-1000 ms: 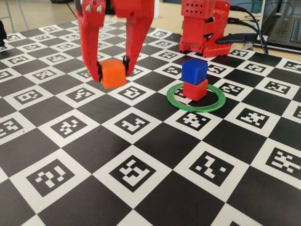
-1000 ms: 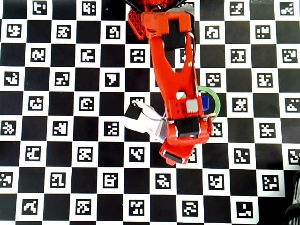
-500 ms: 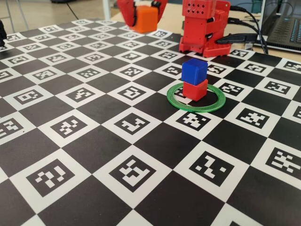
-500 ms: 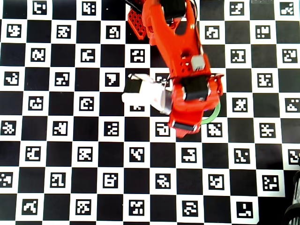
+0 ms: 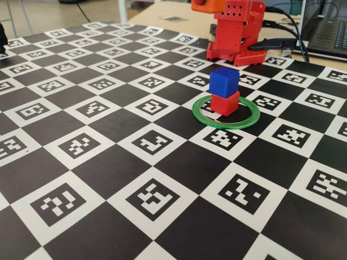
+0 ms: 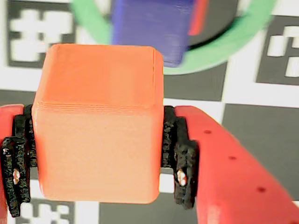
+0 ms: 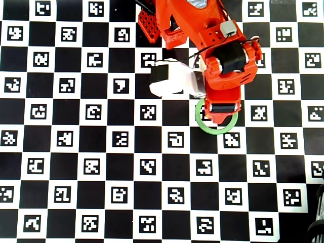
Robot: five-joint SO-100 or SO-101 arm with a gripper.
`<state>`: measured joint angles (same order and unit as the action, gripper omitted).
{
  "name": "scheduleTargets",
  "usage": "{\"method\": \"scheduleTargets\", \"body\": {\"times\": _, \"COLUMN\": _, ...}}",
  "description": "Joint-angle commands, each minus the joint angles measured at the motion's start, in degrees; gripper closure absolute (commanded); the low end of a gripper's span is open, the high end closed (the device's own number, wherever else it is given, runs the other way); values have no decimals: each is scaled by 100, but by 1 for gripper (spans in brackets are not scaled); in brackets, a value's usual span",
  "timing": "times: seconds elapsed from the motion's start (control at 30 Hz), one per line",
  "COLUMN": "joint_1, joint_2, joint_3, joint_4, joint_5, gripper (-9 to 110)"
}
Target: Grab the red cube then put it in the green circle then put the blue cube on top and finally the orange cube on top
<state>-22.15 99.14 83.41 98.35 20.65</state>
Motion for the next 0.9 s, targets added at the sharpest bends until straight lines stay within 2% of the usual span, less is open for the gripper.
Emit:
{"method": "scheduleTargets", "body": {"times": 0.0, "joint_1": -264, "joint_2": 475, "joint_3": 44, "joint_4": -35, "joint_5": 343, "gripper": 97}}
{"method": "scheduleTargets", "body": {"times": 0.37, "joint_1": -633, "joint_2": 343, "joint_3": 290, "joint_4": -439, "joint_5": 1055, "gripper": 98}}
{"method": "scheduleTargets", "body": {"times": 0.87, "joint_1": -448, "joint_2": 105, "joint_3": 1213, "joint_4": -1494, "joint_5": 1028, "gripper": 98}}
